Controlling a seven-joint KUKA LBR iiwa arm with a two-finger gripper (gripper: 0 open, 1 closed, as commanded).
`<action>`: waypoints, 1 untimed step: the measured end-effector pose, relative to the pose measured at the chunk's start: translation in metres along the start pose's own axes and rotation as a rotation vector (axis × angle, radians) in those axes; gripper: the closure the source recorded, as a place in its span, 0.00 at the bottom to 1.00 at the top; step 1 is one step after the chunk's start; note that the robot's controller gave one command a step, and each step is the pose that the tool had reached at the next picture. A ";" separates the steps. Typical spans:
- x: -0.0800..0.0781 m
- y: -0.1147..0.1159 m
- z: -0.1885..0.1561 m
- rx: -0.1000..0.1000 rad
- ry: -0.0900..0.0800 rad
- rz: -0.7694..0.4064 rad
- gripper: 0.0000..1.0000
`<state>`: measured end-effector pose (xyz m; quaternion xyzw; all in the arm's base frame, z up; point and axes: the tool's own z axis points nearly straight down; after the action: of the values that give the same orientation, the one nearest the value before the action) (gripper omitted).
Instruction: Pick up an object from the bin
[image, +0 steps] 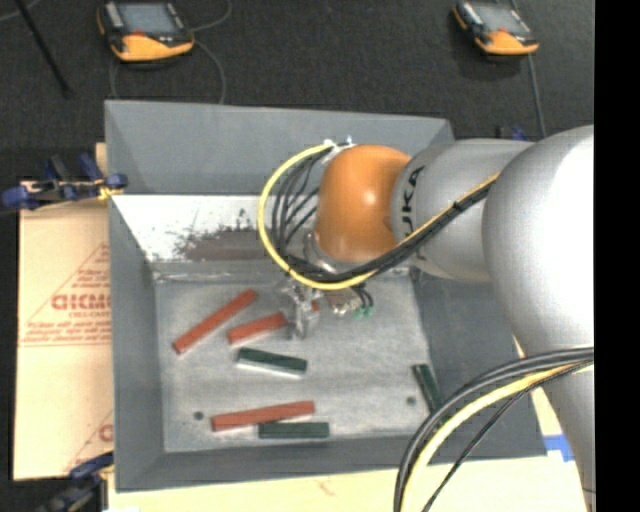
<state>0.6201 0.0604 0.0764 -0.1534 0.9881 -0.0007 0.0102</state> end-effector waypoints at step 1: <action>-0.011 -0.032 -0.125 -0.004 0.010 -0.495 1.00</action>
Offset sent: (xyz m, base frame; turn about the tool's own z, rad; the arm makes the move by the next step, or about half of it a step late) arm 0.0152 -0.0256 0.1220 -0.4980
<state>0.6377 0.0335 0.2015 -0.3909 0.9204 -0.0018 0.0045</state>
